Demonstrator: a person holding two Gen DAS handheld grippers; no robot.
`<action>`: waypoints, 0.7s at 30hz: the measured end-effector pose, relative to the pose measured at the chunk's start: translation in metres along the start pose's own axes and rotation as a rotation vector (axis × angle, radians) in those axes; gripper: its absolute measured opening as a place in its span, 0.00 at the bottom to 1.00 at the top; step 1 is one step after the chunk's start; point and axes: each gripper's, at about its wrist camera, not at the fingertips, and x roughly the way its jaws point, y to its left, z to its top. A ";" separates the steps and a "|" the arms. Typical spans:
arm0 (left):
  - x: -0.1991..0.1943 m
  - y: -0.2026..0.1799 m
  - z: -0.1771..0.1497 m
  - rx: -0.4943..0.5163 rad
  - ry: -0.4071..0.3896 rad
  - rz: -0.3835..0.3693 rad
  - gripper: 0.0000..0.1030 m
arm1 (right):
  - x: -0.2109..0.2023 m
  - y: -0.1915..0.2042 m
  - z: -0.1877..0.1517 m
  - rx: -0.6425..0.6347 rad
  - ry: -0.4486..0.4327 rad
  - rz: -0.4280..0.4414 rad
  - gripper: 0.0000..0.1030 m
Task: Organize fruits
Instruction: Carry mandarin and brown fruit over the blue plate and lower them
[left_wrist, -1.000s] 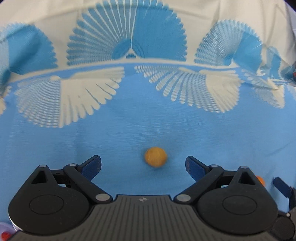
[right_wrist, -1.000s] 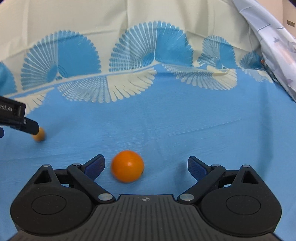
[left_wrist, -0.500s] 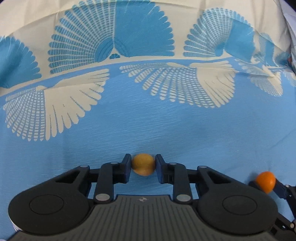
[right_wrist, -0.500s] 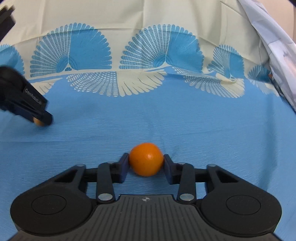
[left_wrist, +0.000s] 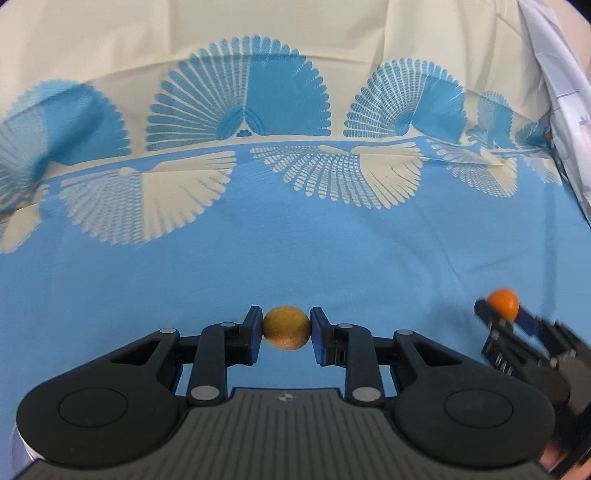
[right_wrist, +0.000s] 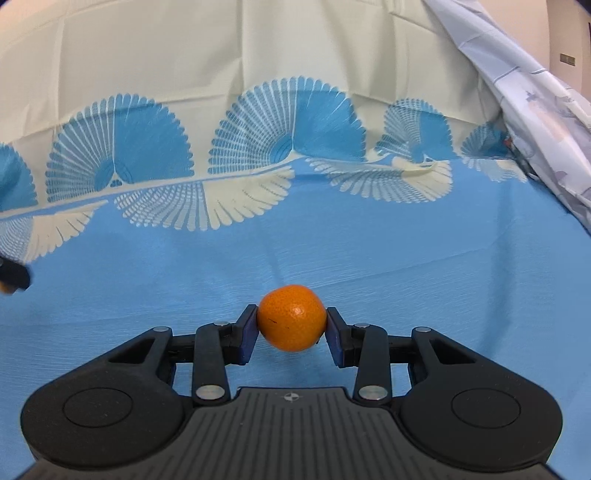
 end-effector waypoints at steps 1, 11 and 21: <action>-0.013 0.001 -0.006 0.000 0.001 0.005 0.30 | -0.010 0.000 0.003 0.002 -0.003 0.009 0.39; -0.149 0.027 -0.087 0.013 -0.009 0.063 0.30 | -0.174 0.010 -0.009 -0.087 0.002 0.233 0.39; -0.257 0.068 -0.181 -0.076 -0.011 0.101 0.30 | -0.316 0.066 -0.044 -0.218 0.037 0.504 0.39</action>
